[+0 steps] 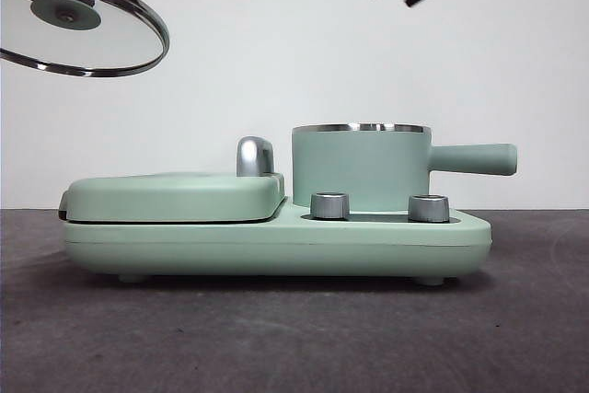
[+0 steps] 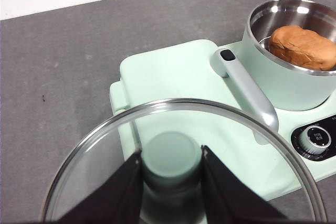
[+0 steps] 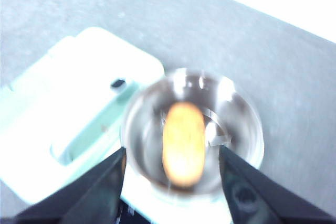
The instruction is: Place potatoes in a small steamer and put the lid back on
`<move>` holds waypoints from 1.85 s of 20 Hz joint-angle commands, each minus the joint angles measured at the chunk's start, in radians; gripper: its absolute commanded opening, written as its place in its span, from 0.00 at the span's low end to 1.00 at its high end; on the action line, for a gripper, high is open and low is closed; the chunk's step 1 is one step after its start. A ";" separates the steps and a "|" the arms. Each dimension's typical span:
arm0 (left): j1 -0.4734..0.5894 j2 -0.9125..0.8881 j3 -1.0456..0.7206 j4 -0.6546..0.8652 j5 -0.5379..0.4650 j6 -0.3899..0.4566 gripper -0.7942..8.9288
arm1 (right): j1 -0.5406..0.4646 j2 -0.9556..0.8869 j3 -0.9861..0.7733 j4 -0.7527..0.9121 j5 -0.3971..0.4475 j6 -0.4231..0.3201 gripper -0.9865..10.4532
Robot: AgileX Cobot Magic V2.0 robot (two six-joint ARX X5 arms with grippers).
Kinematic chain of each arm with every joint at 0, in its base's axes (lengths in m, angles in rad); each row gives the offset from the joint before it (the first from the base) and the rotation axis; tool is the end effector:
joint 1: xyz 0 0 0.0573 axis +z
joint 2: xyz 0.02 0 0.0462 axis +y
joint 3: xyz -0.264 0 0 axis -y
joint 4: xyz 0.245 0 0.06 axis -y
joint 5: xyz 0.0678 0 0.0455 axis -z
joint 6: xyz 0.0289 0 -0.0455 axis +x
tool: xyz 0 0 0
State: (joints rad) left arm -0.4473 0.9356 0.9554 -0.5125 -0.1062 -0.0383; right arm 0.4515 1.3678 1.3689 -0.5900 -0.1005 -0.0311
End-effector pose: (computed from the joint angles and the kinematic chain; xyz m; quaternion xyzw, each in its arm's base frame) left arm 0.1746 -0.0804 0.3352 0.0483 0.2377 -0.1601 0.9568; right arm 0.2615 0.1300 0.3687 -0.0650 0.2817 0.2652 0.9198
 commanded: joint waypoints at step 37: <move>-0.201 0.775 0.395 0.619 0.169 0.180 0.09 | -0.214 -0.566 -0.600 0.013 0.071 0.012 0.32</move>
State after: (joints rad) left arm -0.6361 1.7023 1.3224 0.0746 0.0578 0.1192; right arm 0.2352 0.7956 0.7635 -0.5827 -0.0265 -0.0090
